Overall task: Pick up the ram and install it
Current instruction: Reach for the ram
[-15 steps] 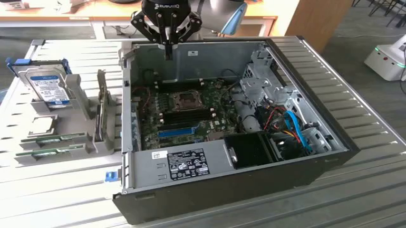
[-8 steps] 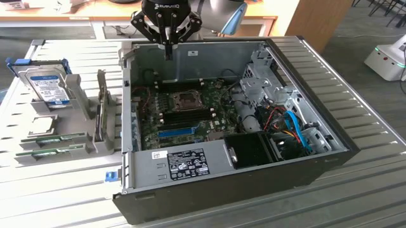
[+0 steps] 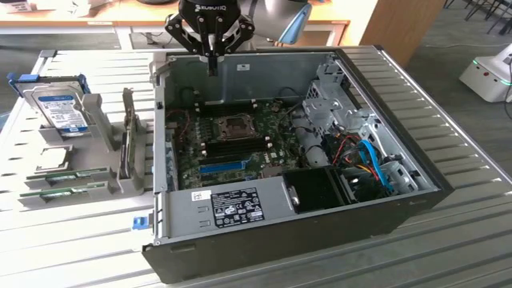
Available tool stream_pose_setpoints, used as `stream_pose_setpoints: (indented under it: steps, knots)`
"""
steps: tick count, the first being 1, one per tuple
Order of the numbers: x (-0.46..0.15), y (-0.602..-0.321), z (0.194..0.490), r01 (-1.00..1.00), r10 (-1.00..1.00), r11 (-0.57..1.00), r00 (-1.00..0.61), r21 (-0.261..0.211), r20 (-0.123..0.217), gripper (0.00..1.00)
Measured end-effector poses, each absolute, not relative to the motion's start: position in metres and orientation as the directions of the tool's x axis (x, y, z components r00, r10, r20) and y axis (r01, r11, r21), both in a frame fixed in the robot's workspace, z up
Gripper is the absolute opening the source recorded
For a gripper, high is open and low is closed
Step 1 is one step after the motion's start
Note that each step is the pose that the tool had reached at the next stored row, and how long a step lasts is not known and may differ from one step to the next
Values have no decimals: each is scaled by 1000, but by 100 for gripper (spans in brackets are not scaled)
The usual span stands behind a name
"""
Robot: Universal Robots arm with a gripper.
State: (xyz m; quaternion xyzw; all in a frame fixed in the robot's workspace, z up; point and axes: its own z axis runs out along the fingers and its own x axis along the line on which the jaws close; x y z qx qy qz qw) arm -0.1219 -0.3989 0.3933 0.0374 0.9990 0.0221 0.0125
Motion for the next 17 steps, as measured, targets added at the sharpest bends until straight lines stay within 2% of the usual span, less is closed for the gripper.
stream_pose_setpoints:
  steps: [17]
  knots:
    - [-129,-399,392,74,75,996,-997,45,-23,11]
